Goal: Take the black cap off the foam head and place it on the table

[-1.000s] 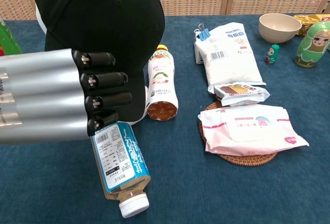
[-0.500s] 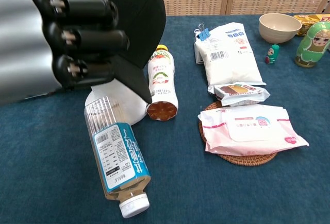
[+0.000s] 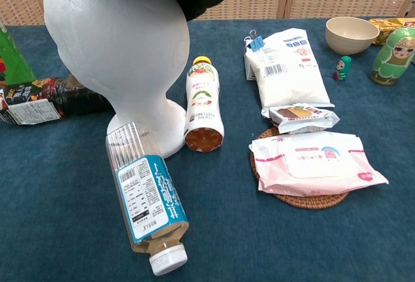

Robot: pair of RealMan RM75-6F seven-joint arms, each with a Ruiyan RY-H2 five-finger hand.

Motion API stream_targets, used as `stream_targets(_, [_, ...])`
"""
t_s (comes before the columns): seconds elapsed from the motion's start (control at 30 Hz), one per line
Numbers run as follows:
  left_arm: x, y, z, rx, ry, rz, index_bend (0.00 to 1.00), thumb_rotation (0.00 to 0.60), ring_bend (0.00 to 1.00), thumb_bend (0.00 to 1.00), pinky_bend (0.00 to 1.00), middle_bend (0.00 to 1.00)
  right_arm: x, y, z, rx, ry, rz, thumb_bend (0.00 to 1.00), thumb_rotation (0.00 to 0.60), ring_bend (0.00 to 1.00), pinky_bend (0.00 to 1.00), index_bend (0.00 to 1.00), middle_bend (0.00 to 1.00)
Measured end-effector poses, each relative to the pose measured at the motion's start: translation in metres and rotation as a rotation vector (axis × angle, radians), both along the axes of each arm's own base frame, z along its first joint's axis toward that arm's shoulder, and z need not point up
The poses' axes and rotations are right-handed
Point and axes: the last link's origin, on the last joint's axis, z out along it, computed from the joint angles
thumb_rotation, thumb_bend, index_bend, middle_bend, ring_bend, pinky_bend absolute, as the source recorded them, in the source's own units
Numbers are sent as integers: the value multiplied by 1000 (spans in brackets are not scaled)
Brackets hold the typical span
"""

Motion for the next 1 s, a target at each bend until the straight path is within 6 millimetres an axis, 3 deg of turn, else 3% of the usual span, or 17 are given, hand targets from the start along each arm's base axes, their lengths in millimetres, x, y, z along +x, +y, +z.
stream_targets(0.47, [7, 22, 39, 87, -150, 26, 858, 600, 545, 321, 614, 646, 0, 0, -5, 10, 14, -4, 0, 600, 0, 0, 210, 8])
stream_targets(1.0, [-9, 54, 93, 241, -143, 80, 858, 600, 551, 321, 614, 651, 1, -2, -11, 23, 34, -8, 0, 600, 0, 0, 210, 8])
